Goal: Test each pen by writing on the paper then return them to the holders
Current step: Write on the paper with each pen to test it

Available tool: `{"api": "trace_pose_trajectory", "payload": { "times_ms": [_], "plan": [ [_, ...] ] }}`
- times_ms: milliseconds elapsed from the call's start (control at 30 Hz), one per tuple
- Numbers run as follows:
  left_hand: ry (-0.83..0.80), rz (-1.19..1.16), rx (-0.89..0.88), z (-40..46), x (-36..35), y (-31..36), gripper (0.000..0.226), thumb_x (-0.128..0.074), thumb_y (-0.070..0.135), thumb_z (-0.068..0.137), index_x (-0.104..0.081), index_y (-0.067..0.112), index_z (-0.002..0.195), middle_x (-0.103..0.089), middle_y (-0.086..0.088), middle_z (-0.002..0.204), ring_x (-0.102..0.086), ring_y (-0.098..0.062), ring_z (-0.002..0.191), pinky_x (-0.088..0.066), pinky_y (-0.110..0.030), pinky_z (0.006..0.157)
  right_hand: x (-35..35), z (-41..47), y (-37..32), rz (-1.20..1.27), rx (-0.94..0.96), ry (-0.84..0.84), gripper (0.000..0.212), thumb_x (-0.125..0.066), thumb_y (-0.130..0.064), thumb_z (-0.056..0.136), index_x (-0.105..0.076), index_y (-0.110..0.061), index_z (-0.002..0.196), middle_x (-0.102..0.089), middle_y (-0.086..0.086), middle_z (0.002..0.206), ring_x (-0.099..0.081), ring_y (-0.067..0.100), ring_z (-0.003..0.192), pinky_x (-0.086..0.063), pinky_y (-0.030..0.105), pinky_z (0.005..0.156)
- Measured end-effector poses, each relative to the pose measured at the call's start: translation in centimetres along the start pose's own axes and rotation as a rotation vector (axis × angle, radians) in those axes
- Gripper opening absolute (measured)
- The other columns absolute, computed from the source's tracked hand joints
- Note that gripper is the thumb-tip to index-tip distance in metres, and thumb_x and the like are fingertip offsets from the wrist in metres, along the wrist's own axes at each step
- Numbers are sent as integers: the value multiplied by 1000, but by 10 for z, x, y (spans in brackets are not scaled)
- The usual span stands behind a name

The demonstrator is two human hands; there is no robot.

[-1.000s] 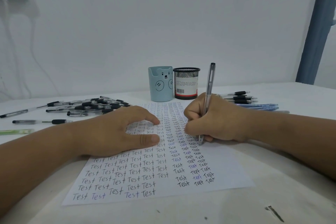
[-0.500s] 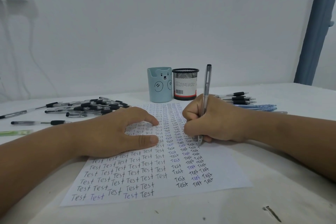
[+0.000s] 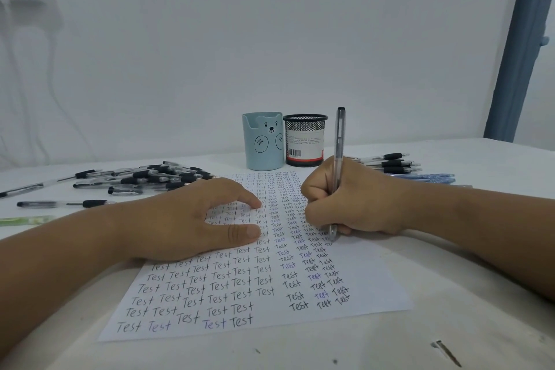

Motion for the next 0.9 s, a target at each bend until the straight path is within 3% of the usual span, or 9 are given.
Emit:
{"api": "trace_pose_trajectory", "payload": {
  "times_ms": [500,633,900],
  "plan": [
    [-12,2,-11,1,0,-3,58,-52,88,71,-45,68,125,-41,41,136,-37,11,134,-33,-34,118,0,2,0,-2,5,-6,49,-56,13,77,-31,-16,47,-23,2,48,-26,17,44,-29,20,44],
    [-3,1,-15,2,0,-3,55,-54,83,73,-46,67,125,-42,41,135,-37,13,132,-33,-34,119,-1,1,0,23,-3,-35,42,-58,3,72,-31,-17,46,-24,1,46,-31,24,53,-31,19,42],
    [-16,4,-17,1,-1,-1,54,-54,81,74,-46,67,125,-41,42,135,-36,14,133,-32,-33,119,0,3,1,-8,-2,-45,49,-56,11,78,-29,-17,48,-22,1,50,-27,15,46,-34,21,46]
  ]
}}
Point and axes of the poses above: each hand's wrist, its own z-axis towards the middle knuckle, its own x-axis out of the back of the hand, y = z × x, the point moved 5 cm from there along z, towards the middle knuckle
